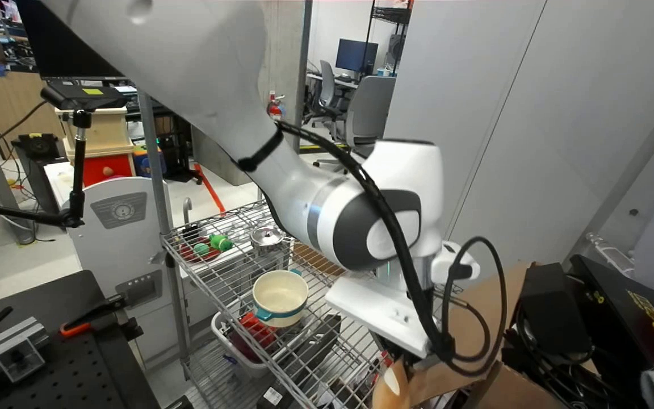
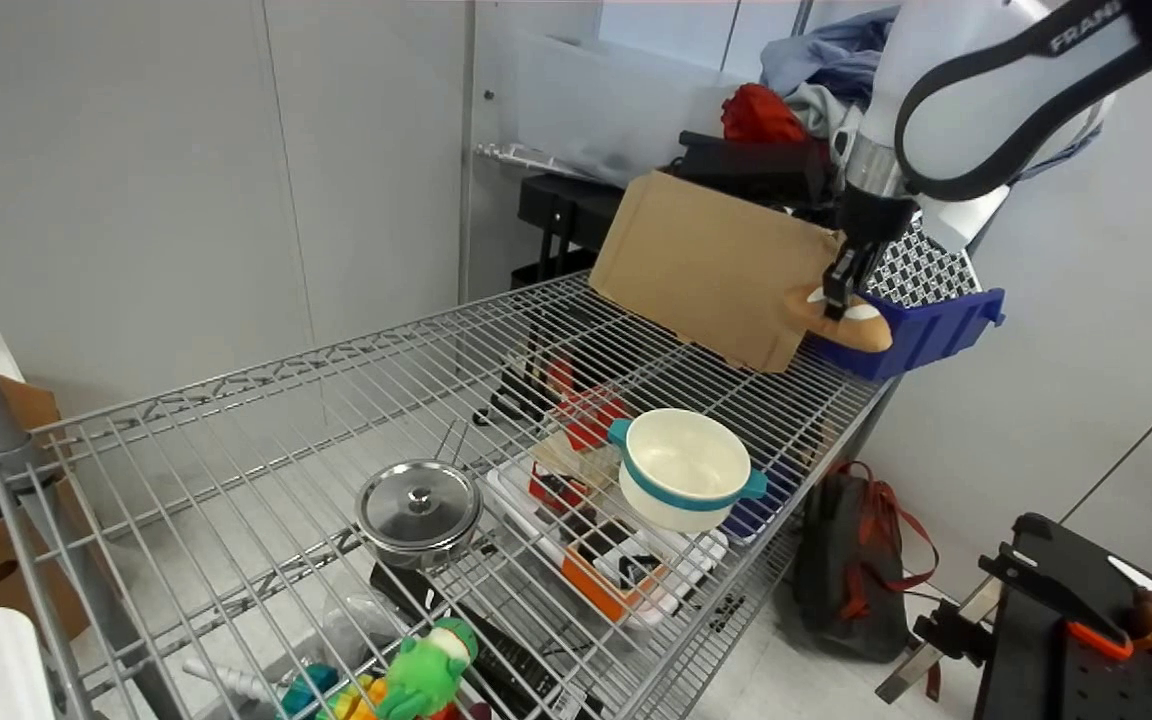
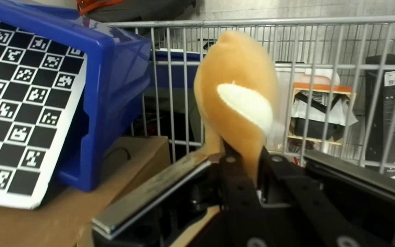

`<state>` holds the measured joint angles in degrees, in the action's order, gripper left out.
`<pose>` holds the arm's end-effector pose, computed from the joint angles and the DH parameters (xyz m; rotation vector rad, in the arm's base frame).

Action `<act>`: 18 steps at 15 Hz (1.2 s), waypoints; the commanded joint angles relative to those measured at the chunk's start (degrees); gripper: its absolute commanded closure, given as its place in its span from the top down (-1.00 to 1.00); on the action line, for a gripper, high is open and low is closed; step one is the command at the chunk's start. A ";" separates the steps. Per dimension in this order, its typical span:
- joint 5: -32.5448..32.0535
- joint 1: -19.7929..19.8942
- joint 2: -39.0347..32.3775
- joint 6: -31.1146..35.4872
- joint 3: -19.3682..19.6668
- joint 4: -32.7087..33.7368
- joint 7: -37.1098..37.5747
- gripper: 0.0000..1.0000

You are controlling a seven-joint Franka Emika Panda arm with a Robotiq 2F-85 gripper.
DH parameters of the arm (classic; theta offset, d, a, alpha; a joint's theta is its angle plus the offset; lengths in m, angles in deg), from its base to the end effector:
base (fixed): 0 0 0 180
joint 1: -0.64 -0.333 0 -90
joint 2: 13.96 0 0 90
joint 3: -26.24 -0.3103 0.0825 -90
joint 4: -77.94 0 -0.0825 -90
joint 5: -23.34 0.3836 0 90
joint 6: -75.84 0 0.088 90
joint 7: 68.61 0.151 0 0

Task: Move the brown object to the right

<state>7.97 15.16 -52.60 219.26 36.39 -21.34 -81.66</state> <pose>0.6194 -0.2827 0.1599 2.8460 0.0707 0.0024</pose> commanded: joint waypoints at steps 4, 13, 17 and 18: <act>4.17 0.79 -14.16 -3.64 -3.35 13.73 -1.42 -0.94; 7.42 0.01 -20.35 -8.93 -6.23 20.79 -1.80 -0.56; 7.26 -1.47 -19.15 -8.34 -7.08 19.16 -1.39 0.15; 7.09 -2.35 -16.55 -7.94 -7.45 16.84 -1.34 0.31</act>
<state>14.27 14.49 -71.23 212.02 29.90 -2.58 -82.19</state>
